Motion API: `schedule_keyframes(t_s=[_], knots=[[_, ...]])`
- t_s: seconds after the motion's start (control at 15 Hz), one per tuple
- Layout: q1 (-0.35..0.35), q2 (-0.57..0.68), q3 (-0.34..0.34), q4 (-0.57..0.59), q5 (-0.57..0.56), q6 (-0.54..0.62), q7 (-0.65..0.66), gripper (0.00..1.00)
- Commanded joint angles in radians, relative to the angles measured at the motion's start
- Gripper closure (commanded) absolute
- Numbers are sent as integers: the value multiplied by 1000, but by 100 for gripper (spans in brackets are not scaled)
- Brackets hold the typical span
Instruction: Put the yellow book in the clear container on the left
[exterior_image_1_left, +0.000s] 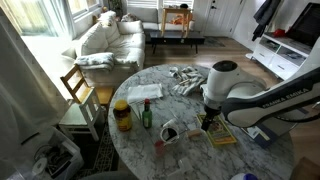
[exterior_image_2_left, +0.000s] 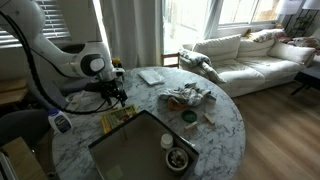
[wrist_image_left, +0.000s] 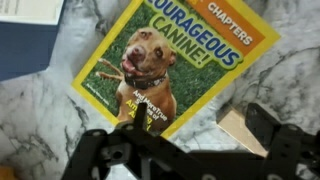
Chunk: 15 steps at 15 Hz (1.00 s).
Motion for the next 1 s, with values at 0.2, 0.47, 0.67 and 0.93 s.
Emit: schedule_keyframes(t_s=[0.2,0.47,0.67,0.93], knots=[[1,0,5,-4,-1,-17,56,0],[15,12,-18,-3,-33,-22,128,0],[24,26,-29,-1,-36,-23,194,0],[38,53,-33,6,-26,-18,283,0]])
